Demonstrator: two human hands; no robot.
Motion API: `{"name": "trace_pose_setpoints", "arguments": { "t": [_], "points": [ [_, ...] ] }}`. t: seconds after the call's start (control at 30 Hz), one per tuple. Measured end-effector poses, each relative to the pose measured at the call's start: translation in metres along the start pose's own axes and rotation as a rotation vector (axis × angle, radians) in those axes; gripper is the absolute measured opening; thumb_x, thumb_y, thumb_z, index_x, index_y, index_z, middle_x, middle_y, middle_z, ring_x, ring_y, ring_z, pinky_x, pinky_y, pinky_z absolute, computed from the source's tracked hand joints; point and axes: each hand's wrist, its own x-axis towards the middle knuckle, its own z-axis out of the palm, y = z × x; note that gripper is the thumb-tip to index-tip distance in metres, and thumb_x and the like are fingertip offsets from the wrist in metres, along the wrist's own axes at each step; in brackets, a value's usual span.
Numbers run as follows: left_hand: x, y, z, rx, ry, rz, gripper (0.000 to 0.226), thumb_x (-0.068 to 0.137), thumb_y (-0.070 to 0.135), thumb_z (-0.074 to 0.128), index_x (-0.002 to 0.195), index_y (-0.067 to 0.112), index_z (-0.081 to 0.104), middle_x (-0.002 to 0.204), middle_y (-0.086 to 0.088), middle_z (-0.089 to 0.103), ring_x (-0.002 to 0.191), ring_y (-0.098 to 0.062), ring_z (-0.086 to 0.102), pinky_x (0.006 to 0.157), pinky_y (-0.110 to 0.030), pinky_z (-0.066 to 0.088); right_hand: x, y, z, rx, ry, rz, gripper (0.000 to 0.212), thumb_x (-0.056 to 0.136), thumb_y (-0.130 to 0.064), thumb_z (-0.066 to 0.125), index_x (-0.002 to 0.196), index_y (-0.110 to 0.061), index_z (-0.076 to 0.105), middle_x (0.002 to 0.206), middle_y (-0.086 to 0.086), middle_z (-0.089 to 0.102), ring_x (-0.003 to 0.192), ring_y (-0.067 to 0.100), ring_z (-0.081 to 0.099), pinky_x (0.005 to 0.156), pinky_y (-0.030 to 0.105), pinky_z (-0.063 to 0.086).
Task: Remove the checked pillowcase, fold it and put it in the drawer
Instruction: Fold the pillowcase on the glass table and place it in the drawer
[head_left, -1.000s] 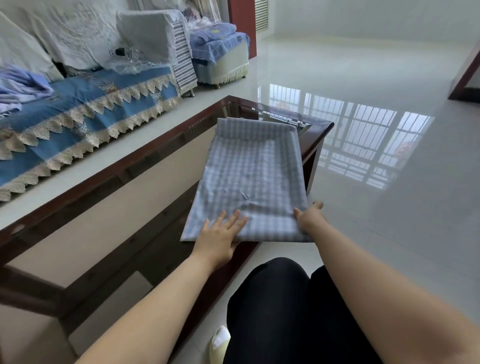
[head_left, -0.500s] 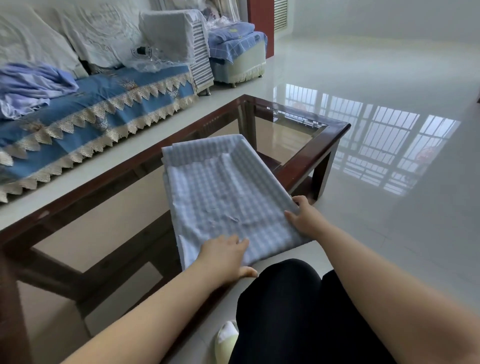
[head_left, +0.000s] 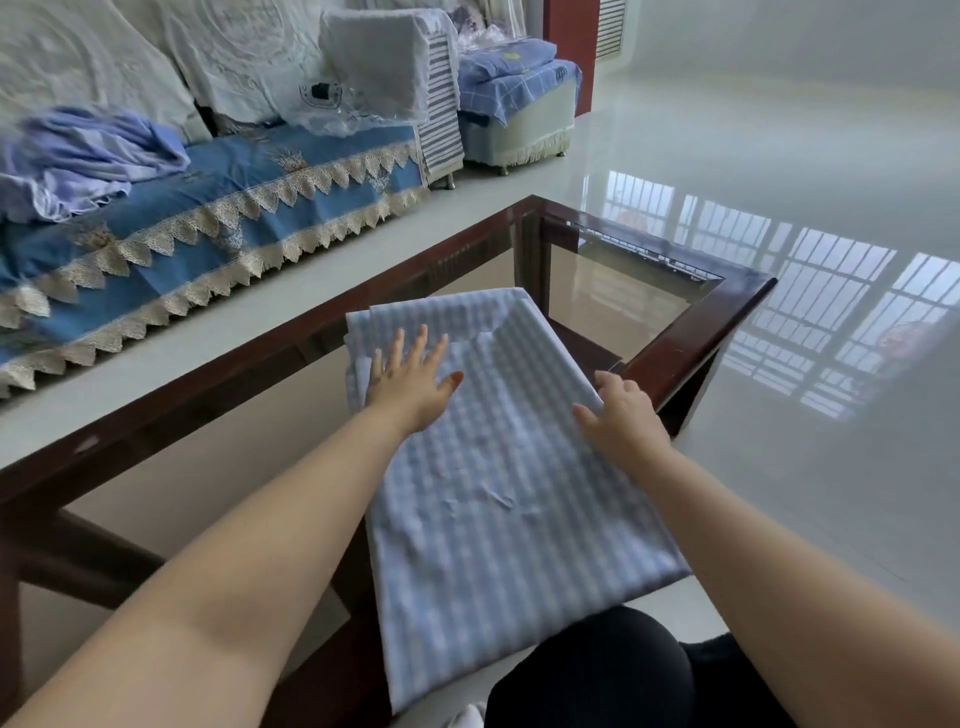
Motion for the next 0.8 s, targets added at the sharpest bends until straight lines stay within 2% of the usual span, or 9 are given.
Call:
{"name": "trace_pose_setpoints", "arguments": {
  "t": [0.17,0.27,0.4,0.53,0.63,0.8],
  "points": [
    [0.072,0.011,-0.006,-0.001,-0.012,-0.034,0.064,0.095,0.061,0.006,0.151,0.033,-0.007,0.160,0.003,-0.017,0.144,-0.034,-0.021,0.112,-0.060,-0.012,0.051,-0.057,0.014,-0.176,0.022,-0.324,0.057,0.097,-0.036,0.041,0.149,-0.023,0.022,0.158,0.002,0.014,0.146,0.022,0.011,0.116,0.039,0.019],
    [0.104,-0.005,-0.003,0.009,-0.003,-0.092,0.066,0.092,0.065,0.003,0.150,0.037,-0.009,0.160,0.005,-0.017,0.143,-0.038,-0.022,0.108,-0.067,-0.011,0.097,-0.089,0.025,-0.244,-0.037,-0.401,0.056,0.100,-0.040,0.028,0.151,-0.022,0.012,0.161,0.000,-0.001,0.148,0.020,-0.006,0.119,0.038,0.003],
    [0.119,-0.042,0.021,0.032,-0.031,-0.129,0.070,0.088,0.069,0.001,0.149,0.038,-0.012,0.159,0.005,-0.018,0.144,-0.038,-0.020,0.108,-0.067,-0.010,0.151,-0.115,0.040,-0.409,-0.114,-0.454,0.056,0.100,-0.046,0.019,0.151,-0.032,0.000,0.159,-0.002,-0.015,0.145,0.025,-0.018,0.117,0.052,-0.007],
    [0.126,-0.060,0.044,-0.075,-0.052,-0.089,0.066,0.091,0.068,0.007,0.149,0.042,-0.010,0.159,0.007,-0.018,0.146,-0.034,-0.017,0.112,-0.060,-0.009,0.188,-0.118,0.061,-0.516,-0.160,-0.434,0.061,0.093,-0.064,0.013,0.148,-0.043,-0.001,0.158,-0.010,-0.014,0.145,0.027,-0.020,0.108,0.068,-0.012],
    [0.134,-0.084,0.045,-0.063,-0.073,-0.069,0.059,0.095,0.062,0.008,0.149,0.043,-0.008,0.160,0.007,-0.015,0.147,-0.029,-0.012,0.114,-0.055,-0.004,0.201,-0.097,0.073,-0.527,-0.252,-0.349,0.065,0.089,-0.070,0.010,0.148,-0.044,-0.003,0.159,-0.013,-0.010,0.147,0.024,-0.013,0.109,0.066,-0.011],
    [0.131,-0.113,0.048,-0.040,-0.062,-0.102,0.052,0.101,0.045,0.010,0.151,0.036,-0.002,0.161,0.003,-0.011,0.148,-0.023,-0.008,0.118,-0.050,-0.002,0.208,-0.093,0.078,-0.485,-0.246,-0.337,0.065,0.089,-0.071,0.014,0.148,-0.045,0.005,0.160,-0.013,-0.002,0.147,0.019,-0.008,0.112,0.062,-0.008]
  ]
}}
